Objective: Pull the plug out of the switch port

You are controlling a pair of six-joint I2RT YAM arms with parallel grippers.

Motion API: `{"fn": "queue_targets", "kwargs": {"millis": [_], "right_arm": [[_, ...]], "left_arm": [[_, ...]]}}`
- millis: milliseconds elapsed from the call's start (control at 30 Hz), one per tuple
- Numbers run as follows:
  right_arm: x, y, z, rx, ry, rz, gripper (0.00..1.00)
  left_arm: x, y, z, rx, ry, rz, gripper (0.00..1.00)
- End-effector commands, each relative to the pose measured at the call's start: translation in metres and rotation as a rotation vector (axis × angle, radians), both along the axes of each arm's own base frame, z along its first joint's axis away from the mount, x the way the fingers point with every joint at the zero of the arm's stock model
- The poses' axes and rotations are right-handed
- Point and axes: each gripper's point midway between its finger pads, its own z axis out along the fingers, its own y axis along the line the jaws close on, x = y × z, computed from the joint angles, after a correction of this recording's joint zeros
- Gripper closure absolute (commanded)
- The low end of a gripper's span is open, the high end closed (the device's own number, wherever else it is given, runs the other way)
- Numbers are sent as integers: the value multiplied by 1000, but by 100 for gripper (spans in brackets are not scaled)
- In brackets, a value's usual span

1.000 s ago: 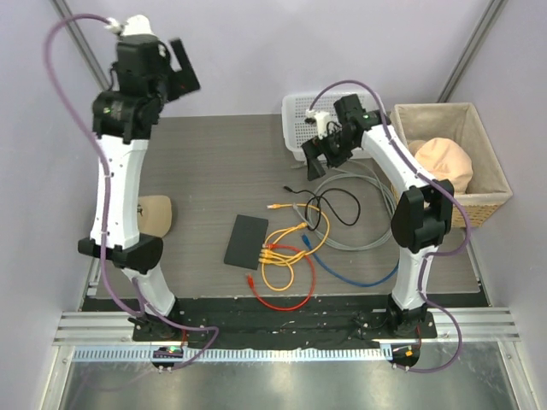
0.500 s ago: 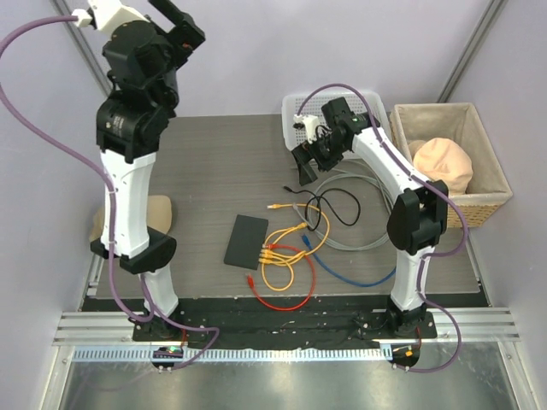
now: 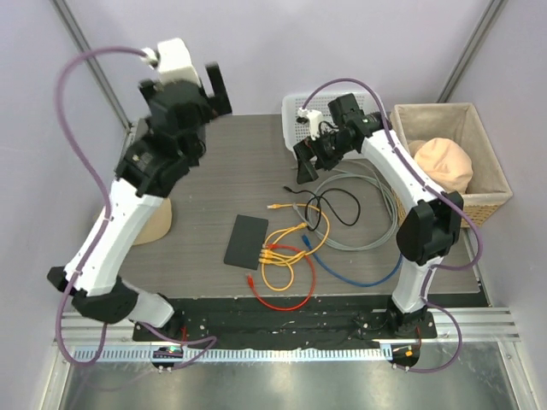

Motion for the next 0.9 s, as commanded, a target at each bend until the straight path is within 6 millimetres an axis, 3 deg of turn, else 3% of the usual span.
{"fn": "queue_targets", "kwargs": {"millis": [0, 67, 100, 200, 300, 367, 500, 633, 800, 867], "right_arm": [[-41, 29, 38, 196, 59, 98, 2], [-59, 41, 24, 219, 144, 151, 3], [-65, 44, 18, 219, 170, 163, 4], [-84, 60, -15, 186, 263, 235, 8], [-96, 73, -43, 146, 301, 301, 16], [-97, 82, -60, 132, 325, 328, 25], [-93, 100, -82, 126, 334, 345, 43], [-106, 117, -111, 75, 403, 380, 69], [-107, 122, -159, 13, 497, 357, 74], [-97, 133, -161, 22, 467, 367, 75]], "left_arm": [[-8, -3, -180, 409, 424, -115, 0], [-25, 5, -238, 512, 556, -193, 0], [-37, 12, -280, 574, 664, -213, 0], [-56, 29, -339, 649, 820, -259, 0], [-70, 27, -365, 590, 914, -367, 0], [-87, 19, -392, 526, 1024, -486, 0], [-101, 16, -420, 405, 1151, -529, 0], [-104, 36, -436, 402, 1222, -465, 0], [-102, 46, -433, 390, 1298, -418, 0], [-97, 48, -432, 362, 1264, -386, 0]]}}
